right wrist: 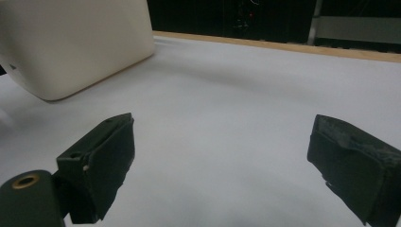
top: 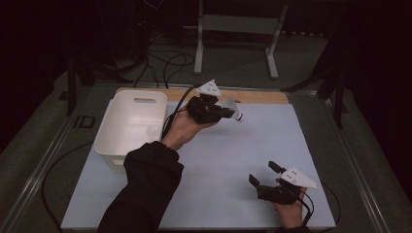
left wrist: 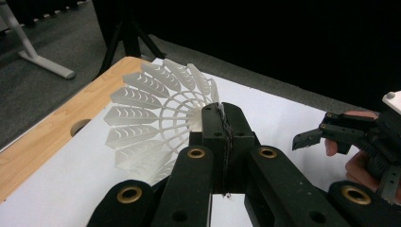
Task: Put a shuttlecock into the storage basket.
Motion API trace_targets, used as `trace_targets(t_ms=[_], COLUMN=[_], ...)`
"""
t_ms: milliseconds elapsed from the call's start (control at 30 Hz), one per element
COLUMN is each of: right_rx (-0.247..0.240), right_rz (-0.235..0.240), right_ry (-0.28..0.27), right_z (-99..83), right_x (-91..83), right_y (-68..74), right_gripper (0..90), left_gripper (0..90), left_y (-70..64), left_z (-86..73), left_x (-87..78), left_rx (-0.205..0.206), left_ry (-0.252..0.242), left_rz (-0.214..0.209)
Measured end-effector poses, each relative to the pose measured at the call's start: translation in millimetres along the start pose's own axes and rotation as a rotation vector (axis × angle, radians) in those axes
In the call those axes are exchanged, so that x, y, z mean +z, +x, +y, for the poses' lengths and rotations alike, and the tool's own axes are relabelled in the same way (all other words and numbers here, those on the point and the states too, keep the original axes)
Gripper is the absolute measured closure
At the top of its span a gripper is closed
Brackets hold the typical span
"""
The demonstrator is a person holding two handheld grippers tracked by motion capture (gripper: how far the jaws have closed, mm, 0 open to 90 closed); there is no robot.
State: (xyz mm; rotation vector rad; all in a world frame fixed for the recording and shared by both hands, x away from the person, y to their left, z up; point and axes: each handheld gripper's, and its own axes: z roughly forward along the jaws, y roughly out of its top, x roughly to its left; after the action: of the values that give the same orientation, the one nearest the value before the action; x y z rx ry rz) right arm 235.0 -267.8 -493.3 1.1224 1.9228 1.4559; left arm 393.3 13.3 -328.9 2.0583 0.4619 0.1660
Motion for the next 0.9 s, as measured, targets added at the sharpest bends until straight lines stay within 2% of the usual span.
trace_targets(t_ms=[433, 900], right_rx=[-0.001, 0.003], right_rz=[0.000, 0.004], right_ry=[-0.001, -0.002], right_z=[0.0, -0.1], right_x=[-0.1, 0.2], right_y=[-0.1, 0.2], right_gripper=[8.1, 8.1], left_gripper=[90.0, 90.0], left_y=[-1.1, 0.7], left_z=[4.7, 5.5], left_x=[-7.0, -13.7], left_rx=[0.018, 0.016], left_ry=[0.001, 0.001], left_rz=[0.005, 0.019])
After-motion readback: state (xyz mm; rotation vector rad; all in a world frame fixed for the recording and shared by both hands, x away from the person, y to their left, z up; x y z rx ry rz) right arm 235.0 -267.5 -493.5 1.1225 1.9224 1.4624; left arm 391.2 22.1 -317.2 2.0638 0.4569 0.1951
